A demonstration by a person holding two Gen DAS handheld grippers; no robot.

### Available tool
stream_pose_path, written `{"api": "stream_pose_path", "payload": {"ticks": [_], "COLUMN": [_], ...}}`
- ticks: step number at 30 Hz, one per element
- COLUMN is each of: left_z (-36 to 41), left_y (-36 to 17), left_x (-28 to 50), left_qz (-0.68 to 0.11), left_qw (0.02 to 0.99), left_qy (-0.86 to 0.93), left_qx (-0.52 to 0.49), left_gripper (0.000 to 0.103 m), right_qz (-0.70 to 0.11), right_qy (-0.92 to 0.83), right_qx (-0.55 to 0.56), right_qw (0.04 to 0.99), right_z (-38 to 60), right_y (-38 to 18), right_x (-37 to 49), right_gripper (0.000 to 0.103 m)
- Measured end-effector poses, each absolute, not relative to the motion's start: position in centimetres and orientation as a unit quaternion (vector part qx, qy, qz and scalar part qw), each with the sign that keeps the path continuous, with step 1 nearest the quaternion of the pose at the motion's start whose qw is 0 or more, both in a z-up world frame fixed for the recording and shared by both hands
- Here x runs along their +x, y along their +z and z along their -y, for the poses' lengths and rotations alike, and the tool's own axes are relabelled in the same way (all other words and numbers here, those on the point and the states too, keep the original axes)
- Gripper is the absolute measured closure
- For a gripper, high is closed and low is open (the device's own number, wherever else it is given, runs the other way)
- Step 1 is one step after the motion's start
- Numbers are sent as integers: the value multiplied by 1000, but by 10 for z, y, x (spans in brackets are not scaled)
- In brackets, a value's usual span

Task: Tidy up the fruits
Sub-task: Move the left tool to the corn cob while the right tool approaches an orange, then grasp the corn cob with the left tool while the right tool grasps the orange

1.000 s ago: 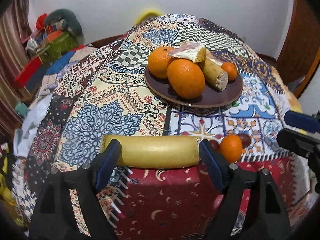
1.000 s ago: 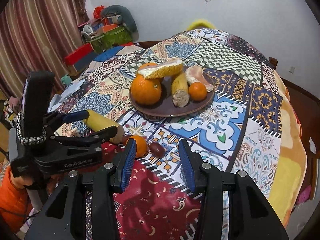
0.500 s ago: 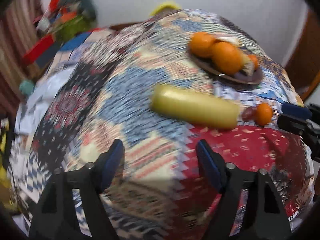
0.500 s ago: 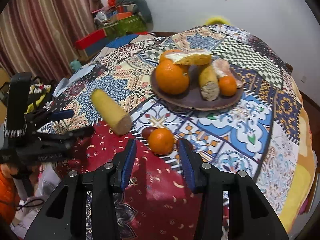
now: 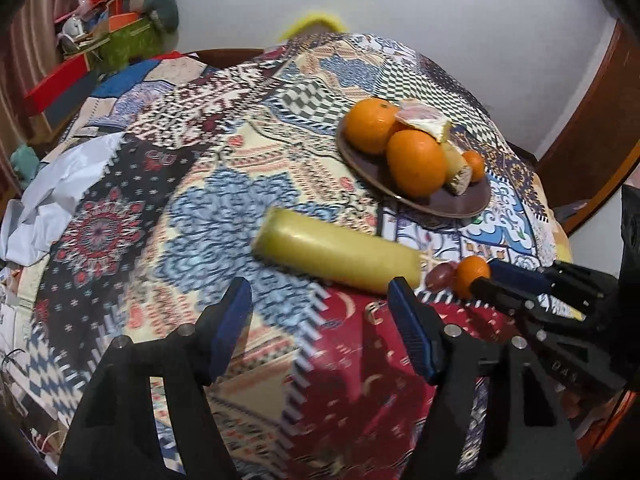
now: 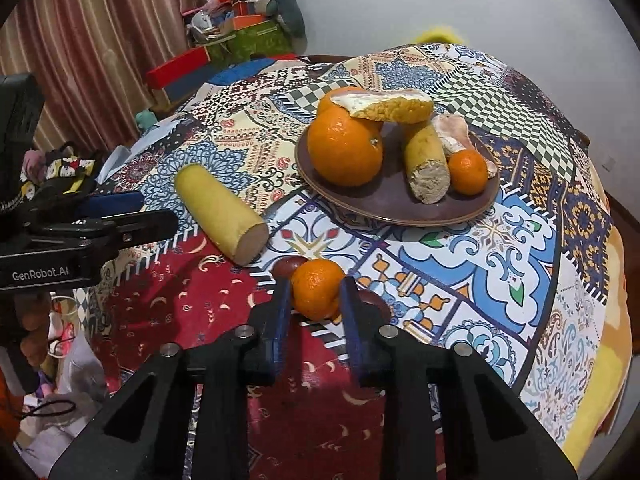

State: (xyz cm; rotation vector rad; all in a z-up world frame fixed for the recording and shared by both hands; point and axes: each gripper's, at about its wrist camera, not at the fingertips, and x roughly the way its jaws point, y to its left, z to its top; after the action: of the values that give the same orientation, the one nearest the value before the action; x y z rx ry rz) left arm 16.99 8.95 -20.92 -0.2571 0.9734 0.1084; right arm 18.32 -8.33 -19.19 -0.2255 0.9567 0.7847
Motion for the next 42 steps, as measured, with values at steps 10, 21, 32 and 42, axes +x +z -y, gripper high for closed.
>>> {"api": "stream_pose_path", "payload": {"ticks": [10, 21, 32, 42], "left_z": [-74, -76, -63, -88], "left_y": [-219, -241, -236, -222], "left_x": [203, 232, 223, 171], "left_qz": [-482, -493, -480, -474], "left_qw": [861, 840, 859, 866], "left_qy": [74, 122, 69, 32], "left_qx": [-147, -190, -164, -158], "left_gripper": [22, 12, 55, 69], "right_qz": [-430, -440, -435, -434], "right_qy": [369, 366, 372, 384], "right_qx": [-65, -58, -59, -85], "right_qw": [822, 818, 818, 811], "right_z": [110, 125, 126, 102], "right_y": [-174, -180, -176, -182], "right_x": [186, 188, 182, 180], "right_gripper": [91, 87, 69, 63]}}
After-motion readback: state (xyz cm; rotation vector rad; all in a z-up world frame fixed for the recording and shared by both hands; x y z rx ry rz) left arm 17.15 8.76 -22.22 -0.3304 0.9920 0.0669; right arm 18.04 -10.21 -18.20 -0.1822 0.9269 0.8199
